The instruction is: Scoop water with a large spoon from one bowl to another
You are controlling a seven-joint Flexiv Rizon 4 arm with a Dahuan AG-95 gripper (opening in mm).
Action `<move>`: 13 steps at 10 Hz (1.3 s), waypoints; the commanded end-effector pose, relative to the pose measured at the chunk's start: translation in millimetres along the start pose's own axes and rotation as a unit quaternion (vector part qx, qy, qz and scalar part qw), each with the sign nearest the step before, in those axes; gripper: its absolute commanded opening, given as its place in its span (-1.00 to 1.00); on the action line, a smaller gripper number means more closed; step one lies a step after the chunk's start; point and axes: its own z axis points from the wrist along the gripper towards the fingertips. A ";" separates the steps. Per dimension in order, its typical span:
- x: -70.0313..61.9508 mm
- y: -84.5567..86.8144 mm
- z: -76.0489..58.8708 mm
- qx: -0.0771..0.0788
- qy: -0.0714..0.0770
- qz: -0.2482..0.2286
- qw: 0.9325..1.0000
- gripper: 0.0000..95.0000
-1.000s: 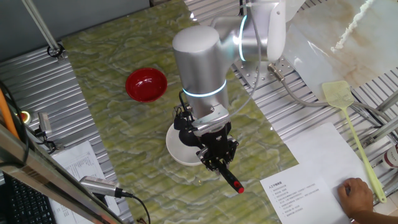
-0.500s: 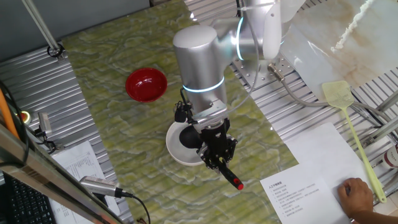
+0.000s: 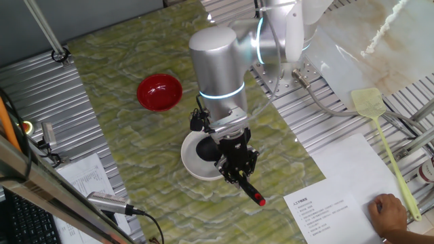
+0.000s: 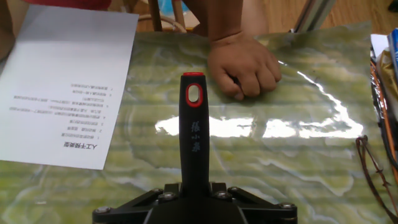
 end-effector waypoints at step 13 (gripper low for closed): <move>-4.6 4.8 -3.2 -0.016 -0.028 0.001 0.999 -1.00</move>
